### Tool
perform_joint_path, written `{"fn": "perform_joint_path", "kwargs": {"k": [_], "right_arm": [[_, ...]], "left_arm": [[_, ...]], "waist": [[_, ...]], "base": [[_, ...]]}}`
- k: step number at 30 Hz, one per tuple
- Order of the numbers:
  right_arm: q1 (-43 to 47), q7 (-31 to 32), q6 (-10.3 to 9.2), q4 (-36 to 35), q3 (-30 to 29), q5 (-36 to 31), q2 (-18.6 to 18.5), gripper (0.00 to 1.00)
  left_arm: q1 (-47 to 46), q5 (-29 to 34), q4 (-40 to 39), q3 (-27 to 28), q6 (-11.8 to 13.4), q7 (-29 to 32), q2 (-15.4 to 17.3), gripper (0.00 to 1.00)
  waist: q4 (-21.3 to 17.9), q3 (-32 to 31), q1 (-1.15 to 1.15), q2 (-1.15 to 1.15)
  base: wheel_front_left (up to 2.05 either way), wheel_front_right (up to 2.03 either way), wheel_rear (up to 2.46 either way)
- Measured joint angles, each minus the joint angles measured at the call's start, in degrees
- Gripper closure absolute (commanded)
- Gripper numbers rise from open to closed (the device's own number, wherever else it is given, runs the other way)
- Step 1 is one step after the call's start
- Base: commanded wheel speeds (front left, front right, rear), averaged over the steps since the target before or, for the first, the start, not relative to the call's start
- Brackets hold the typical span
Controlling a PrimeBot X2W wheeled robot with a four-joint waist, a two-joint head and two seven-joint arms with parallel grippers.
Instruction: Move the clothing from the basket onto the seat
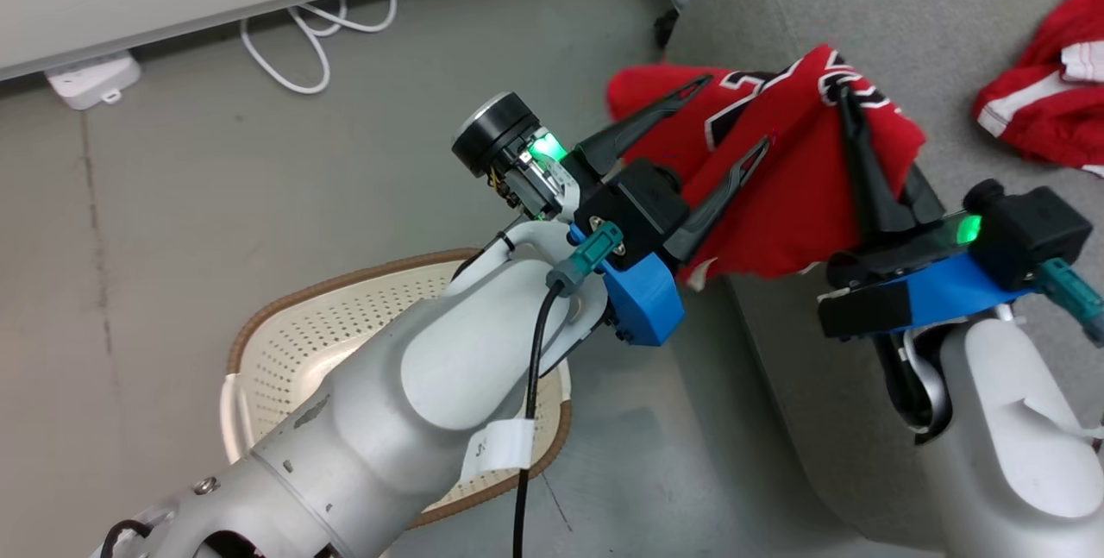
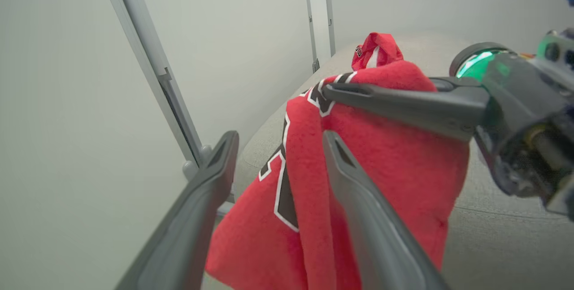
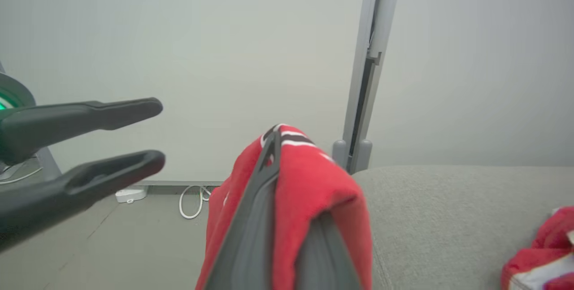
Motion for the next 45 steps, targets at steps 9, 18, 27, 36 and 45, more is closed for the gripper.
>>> {"fn": "perform_joint_path", "kwargs": {"k": [9,18,27,36,45], "right_arm": [[1.02,0.00,0.00,-2.00,-5.86,-0.38,0.01,1.00],[2.38,-0.01,0.00,-2.78,-9.56,-0.40,0.57,1.00],[2.97,-0.01,0.00,-2.79,-9.88,-0.67,1.19,1.00],[-3.03,0.00,0.00,-4.75,-11.48,-1.36,-0.86,1.00],[-19.00,-0.01,0.00,-9.36,-21.01,-1.13,-10.57,1.00]], "left_arm": [[0.87,1.44,-0.49,-1.10,-1.15,0.00,0.01,0.00],[1.77,2.13,-0.48,-2.65,-1.94,0.00,-0.02,0.00],[2.19,2.42,-0.89,-2.85,-2.15,0.00,-0.02,0.00],[1.80,3.07,-1.87,-2.20,-1.49,0.00,-0.04,0.00],[-1.65,5.13,-1.86,-1.49,-1.11,0.00,0.63,0.00]], "waist": [[-4.00,2.87,0.00,0.00],[-6.63,5.03,0.00,0.00],[-7.15,5.31,0.00,0.00],[-6.97,6.75,0.00,0.00],[-6.68,12.51,0.00,0.00]], "base": [[0.00,0.00,0.00],[0.00,0.00,0.00],[0.00,0.00,0.00],[0.00,0.00,0.00],[0.00,0.00,0.00]]}}
